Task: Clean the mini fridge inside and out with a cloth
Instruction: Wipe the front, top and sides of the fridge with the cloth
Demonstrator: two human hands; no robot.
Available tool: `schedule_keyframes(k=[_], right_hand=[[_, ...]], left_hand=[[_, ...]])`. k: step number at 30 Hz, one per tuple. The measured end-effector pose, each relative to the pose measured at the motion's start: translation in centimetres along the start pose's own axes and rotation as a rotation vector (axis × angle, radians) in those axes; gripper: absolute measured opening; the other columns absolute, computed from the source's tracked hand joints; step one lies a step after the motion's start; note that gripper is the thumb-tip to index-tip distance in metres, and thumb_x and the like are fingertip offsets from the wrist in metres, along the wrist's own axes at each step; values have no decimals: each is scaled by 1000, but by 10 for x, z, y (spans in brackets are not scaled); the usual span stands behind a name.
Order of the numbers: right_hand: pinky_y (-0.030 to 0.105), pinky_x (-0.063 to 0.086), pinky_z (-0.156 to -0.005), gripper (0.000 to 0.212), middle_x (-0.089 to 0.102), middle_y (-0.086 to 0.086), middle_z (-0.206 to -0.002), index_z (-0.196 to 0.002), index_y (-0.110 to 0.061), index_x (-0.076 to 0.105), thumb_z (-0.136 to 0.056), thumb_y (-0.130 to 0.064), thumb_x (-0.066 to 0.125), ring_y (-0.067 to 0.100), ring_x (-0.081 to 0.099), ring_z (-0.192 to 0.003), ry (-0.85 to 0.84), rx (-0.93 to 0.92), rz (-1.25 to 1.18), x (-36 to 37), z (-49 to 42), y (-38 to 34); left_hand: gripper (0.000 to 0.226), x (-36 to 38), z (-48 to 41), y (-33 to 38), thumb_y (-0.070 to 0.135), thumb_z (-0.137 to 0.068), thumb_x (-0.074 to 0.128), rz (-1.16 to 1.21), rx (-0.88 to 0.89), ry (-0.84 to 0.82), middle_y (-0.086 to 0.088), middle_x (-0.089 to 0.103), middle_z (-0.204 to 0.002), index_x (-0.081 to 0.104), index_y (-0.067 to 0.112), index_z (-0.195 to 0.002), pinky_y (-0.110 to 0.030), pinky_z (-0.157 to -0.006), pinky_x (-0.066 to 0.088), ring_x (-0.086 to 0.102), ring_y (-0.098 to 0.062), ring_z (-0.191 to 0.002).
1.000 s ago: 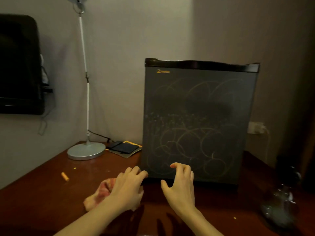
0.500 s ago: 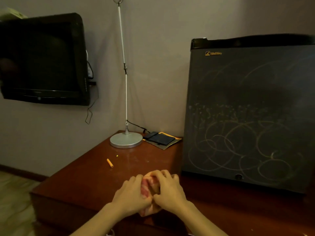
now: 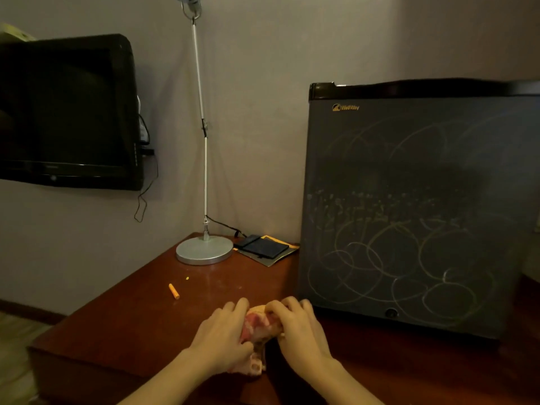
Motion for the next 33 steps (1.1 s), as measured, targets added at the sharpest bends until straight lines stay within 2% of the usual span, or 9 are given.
schedule_keyframes(k=[4, 6, 8, 12, 15, 18, 23, 27, 33], right_hand=[[28, 47, -80, 44, 47, -6, -122, -125, -34, 50, -87, -13, 54, 20, 41, -111, 236, -65, 46, -64, -12, 6], [31, 50, -66, 47, 55, -3, -107, -112, -31, 59, -71, -7, 66, 24, 50, -97, 355, -104, 97, -107, -23, 9], [34, 52, -57, 53, 57, 0, -99, -103, -28, 62, -58, -3, 73, 26, 53, -88, 431, -119, 146, -150, -37, 14], [39, 50, -63, 57, 59, 5, -102, -107, -24, 62, -56, -5, 78, 31, 54, -90, 588, -161, 303, -244, -64, 12], [42, 45, -73, 52, 61, 10, -106, -113, -22, 61, -66, -13, 79, 34, 54, -94, 714, -214, 426, -306, -81, 4], [46, 45, -78, 45, 59, 13, -112, -116, -20, 60, -74, -13, 74, 36, 52, -102, 818, -253, 468, -351, -99, -3], [51, 48, -79, 50, 53, 11, -126, -120, -20, 54, -76, -8, 72, 36, 47, -113, 781, -348, 473, -346, -127, 1], [50, 46, -93, 46, 53, 8, -132, -124, -20, 55, -81, -13, 71, 34, 46, -123, 809, -386, 419, -318, -128, 18], [52, 44, -96, 41, 55, 10, -131, -121, -18, 58, -82, -24, 67, 36, 44, -124, 850, -398, 420, -293, -121, 25]], left_hand=[[60, -46, -18, 35, 43, -82, 53, -42, 126, 200, 3, 41, -122, 28, 25, -134, -33, -86, 46, 44, -19, -108], [60, -81, -32, 54, 43, -81, 53, -44, 187, 322, 3, 41, -121, 31, 25, -134, -35, -86, 46, 44, -20, -107], [57, -122, -47, 75, 42, -80, 53, -41, 249, 442, 2, 43, -118, 34, 25, -131, -36, -83, 48, 45, -19, -103], [50, -219, -67, 118, 40, -73, 47, -115, 349, 704, -5, 50, -107, 47, 19, -119, -43, -71, 49, 49, -26, -93], [48, -285, -78, 142, 36, -74, 50, -137, 390, 855, -11, 53, -106, 51, 15, -117, -44, -68, 49, 50, -31, -92], [43, -332, -86, 157, 30, -77, 58, -127, 407, 991, -13, 53, -107, 52, 13, -117, -42, -67, 47, 49, -33, -92], [52, -331, -116, 155, 27, -80, 67, -50, 390, 963, -11, 47, -118, 43, 20, -127, -44, -75, 48, 47, -30, -100], [51, -302, -125, 146, 25, -80, 71, 88, 467, 1008, -11, 47, -125, 42, 23, -122, -48, -72, 54, 53, -31, -102], [51, -274, -127, 135, 23, -82, 71, 184, 482, 1013, -12, 46, -127, 42, 22, -124, -42, -67, 54, 55, -31, -99]])
Point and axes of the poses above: each hand's wrist, its own z-axis away from the middle knuckle, its own x-axis out of the palm, y = z × x, the point moved 8 cm from there along -z, towards the middle knuckle
